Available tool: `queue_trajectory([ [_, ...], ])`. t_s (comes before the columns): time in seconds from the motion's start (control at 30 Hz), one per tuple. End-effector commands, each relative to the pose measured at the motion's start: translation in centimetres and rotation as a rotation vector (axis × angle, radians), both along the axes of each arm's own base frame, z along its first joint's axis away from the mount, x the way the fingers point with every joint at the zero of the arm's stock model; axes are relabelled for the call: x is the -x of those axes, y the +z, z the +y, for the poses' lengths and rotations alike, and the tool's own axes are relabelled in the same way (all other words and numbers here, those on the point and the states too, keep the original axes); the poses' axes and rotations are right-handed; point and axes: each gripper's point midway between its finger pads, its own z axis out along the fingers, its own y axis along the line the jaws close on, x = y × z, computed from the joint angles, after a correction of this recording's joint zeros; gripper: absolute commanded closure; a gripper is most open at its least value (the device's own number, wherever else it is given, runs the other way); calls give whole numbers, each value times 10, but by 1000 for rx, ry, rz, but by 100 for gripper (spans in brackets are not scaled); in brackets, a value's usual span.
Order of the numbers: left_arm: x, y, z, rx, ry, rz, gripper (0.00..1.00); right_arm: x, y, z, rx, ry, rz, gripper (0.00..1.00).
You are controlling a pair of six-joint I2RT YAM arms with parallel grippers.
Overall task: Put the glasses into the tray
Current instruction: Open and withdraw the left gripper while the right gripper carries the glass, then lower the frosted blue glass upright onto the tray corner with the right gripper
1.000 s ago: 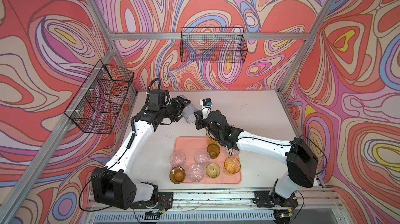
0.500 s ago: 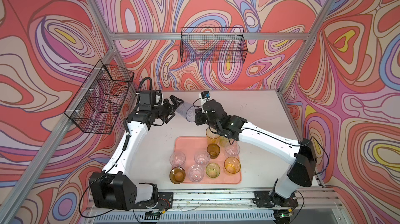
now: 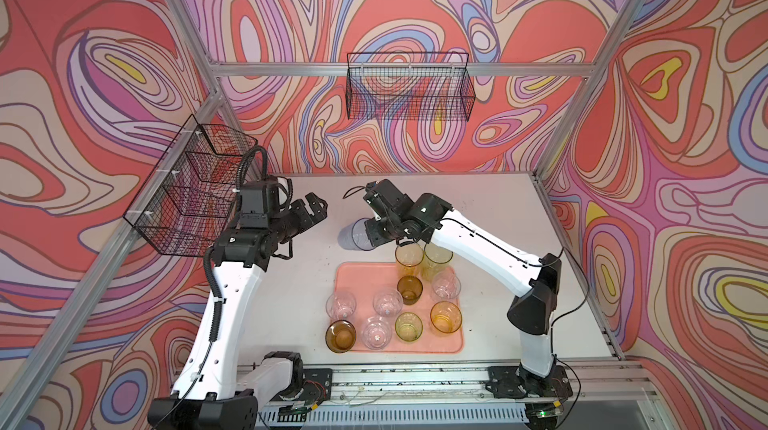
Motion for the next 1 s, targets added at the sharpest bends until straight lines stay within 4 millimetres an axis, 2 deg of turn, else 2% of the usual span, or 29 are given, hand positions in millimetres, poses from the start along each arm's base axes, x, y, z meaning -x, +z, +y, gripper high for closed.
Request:
queue_trajectory([
  [0.0,16,-22,28,-113,70,54,0,12,-10,-10,71,15,70,100],
  [0.13,26,-25,47,-159,135,33,0,10,-29,-8,103,6,98,100],
  [0.33,36,-23,58,-216,175,4,0,6,-49,-5,145,0,121,100],
  [0.5,30,-28,58,-220,170,19,0,9,-62,-1,151,9,159,100],
  [0.97,11,-26,63,-200,186,15,0,22,-94,-2,211,29,200,100],
])
